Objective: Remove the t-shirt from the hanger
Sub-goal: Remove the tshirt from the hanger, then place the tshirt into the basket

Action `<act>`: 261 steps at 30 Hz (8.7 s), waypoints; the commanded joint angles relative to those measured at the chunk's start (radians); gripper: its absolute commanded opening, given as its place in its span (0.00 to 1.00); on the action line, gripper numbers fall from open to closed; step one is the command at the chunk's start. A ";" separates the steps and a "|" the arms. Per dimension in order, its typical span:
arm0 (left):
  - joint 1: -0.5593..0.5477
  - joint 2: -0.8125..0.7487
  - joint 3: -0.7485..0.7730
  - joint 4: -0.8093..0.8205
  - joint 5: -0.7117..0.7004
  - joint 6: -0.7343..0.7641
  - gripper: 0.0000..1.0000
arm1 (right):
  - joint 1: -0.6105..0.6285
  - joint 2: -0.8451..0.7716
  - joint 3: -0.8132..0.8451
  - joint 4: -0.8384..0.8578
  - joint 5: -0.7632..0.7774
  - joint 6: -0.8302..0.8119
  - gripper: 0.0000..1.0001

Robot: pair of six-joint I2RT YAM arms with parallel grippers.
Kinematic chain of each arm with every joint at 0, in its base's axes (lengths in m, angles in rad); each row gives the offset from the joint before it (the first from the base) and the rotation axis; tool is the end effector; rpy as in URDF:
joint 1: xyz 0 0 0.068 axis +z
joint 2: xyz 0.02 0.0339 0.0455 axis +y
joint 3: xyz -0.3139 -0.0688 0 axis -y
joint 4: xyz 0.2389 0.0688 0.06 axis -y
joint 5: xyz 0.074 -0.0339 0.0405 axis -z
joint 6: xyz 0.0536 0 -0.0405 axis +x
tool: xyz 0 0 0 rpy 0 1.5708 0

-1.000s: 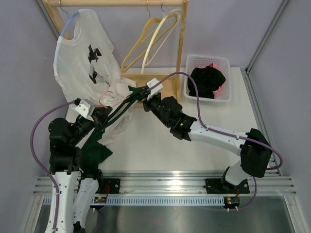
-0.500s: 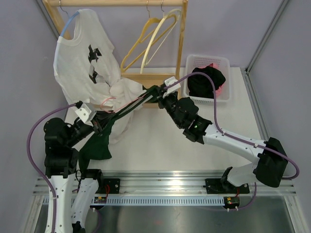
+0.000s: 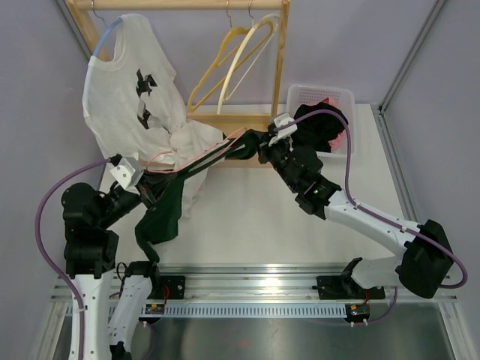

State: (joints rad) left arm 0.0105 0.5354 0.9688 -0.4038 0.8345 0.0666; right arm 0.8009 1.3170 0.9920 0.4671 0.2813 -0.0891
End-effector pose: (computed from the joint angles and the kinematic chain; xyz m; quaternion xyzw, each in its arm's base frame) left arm 0.0520 -0.0392 0.4317 0.3085 0.6284 -0.2568 0.6663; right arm 0.2271 0.2129 0.4157 -0.1836 0.6311 0.1746 0.7332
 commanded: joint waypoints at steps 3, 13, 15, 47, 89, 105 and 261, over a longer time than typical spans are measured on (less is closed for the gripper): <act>0.002 0.002 0.074 0.117 0.037 -0.134 0.00 | -0.028 -0.062 -0.039 0.073 -0.129 -0.003 0.00; 0.002 0.025 -0.008 0.723 0.069 -0.614 0.00 | 0.004 -0.085 -0.073 0.102 -0.491 -0.033 0.00; 0.002 0.021 -0.015 0.763 0.038 -0.633 0.00 | 0.024 -0.087 -0.096 0.110 -0.539 -0.078 0.00; 0.002 0.037 -0.068 0.569 -0.428 -0.350 0.00 | 0.100 0.304 0.059 -0.421 -0.742 -0.290 0.05; 0.002 0.193 -0.076 0.551 -0.474 -0.278 0.00 | 0.228 0.622 0.051 -0.426 -0.352 -0.244 0.20; 0.002 0.233 -0.087 0.563 -0.480 -0.294 0.00 | 0.228 -0.178 -0.337 -0.073 0.318 0.003 0.00; 0.002 0.176 -0.134 0.574 -0.462 -0.349 0.00 | -0.693 0.798 0.728 -0.967 0.270 1.186 0.00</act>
State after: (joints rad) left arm 0.0105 0.7216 0.8402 0.1062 0.3664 -0.2714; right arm 0.1577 2.0911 1.6905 -0.3515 0.5743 0.8936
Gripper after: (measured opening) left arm 0.037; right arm 0.136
